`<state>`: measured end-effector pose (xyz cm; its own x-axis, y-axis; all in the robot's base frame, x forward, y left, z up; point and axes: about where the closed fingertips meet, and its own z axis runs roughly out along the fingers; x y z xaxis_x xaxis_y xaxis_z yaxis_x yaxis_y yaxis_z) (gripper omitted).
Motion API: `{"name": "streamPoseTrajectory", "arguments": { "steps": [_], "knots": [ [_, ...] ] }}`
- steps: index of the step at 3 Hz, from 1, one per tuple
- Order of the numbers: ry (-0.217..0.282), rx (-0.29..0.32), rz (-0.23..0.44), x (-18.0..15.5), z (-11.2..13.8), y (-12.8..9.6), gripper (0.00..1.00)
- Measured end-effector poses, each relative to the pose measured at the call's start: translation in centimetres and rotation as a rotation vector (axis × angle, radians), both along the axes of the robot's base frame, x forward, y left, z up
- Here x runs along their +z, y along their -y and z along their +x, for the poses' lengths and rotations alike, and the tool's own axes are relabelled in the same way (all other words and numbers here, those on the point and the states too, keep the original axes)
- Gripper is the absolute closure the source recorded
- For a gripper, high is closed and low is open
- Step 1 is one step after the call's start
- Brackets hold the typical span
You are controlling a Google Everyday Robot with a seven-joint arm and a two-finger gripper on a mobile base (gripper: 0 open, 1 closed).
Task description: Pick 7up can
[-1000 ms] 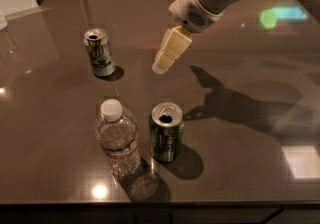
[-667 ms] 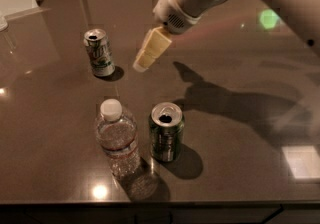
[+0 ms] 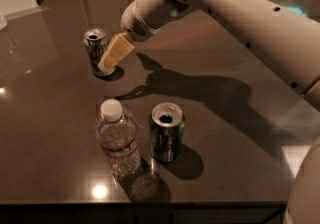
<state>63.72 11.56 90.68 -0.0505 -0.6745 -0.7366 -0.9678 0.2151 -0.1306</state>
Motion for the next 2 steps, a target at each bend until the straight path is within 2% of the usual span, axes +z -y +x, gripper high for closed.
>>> {"name": "streamPoseTrajectory", "arguments": {
  "steps": [2],
  "knots": [
    [-0.019,0.044,0.073,-0.5,0.1,-4.0,0.0]
  ]
}}
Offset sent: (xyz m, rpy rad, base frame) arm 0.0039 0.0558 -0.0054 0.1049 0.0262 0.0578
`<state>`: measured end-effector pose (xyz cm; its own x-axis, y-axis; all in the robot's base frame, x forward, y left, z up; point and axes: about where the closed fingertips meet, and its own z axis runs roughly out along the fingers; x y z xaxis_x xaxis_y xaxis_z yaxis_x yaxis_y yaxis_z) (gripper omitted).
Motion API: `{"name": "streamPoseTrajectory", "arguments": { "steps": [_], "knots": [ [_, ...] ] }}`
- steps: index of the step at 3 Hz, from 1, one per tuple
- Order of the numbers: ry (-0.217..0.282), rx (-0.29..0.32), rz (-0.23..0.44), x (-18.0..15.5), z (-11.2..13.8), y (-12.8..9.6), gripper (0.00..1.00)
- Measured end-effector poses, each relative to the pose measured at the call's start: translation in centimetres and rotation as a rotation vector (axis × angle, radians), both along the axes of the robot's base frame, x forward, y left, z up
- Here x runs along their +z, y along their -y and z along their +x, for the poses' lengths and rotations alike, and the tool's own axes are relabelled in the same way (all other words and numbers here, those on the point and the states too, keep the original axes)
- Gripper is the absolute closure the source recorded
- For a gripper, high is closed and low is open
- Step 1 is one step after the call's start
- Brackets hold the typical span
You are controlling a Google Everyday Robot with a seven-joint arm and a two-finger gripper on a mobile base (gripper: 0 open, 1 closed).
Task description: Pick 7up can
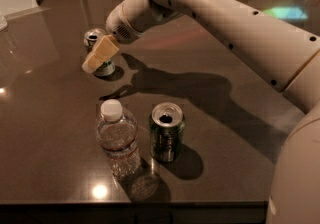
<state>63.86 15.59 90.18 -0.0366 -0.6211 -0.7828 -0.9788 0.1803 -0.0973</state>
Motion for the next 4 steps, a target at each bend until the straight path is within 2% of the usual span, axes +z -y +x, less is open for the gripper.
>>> {"name": "streamPoseTrajectory", "arguments": {
  "steps": [1,2,4],
  "knots": [
    [-0.009,0.011,0.016,0.0,0.3,-0.9,0.18],
    [-0.01,0.016,0.034,0.5,0.3,-1.2,0.41],
    [0.002,0.038,0.06,3.5,-0.5,-0.3,0.88]
  ]
}}
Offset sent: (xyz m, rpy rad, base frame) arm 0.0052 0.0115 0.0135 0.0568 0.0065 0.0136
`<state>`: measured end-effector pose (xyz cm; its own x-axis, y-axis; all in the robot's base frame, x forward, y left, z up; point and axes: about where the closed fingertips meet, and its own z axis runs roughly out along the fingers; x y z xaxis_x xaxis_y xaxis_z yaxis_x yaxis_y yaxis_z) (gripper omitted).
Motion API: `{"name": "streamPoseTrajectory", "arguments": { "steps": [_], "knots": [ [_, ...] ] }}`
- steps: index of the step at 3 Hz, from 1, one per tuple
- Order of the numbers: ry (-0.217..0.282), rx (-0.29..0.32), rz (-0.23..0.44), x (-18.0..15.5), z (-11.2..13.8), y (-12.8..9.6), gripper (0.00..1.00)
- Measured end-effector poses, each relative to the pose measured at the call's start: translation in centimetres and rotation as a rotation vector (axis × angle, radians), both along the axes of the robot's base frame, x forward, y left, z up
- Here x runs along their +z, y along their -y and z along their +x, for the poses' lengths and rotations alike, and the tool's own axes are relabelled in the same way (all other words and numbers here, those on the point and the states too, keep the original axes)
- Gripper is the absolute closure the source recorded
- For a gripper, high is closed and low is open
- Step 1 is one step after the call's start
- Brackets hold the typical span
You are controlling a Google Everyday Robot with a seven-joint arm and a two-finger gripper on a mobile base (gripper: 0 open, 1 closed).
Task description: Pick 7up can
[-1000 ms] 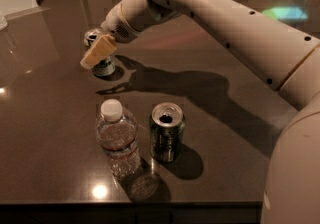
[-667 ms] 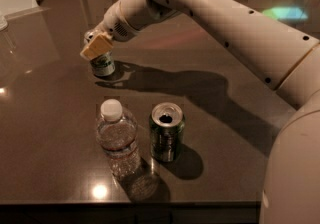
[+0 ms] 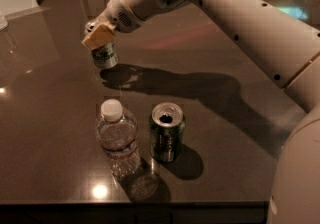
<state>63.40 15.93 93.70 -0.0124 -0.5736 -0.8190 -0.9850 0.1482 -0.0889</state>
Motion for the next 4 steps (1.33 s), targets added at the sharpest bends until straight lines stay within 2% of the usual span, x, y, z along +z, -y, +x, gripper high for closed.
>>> {"name": "streamPoseTrajectory", "arguments": {
  "steps": [1,2,3,4],
  "knots": [
    [0.013,0.015,0.011,2.6,-0.5,1.1,1.0],
    [0.034,0.035,0.019,5.2,-1.0,2.1,1.0],
    [0.064,0.06,0.035,8.4,-1.3,4.1,1.0],
    [0.064,0.06,0.035,8.4,-1.3,4.1,1.0]
  ]
}}
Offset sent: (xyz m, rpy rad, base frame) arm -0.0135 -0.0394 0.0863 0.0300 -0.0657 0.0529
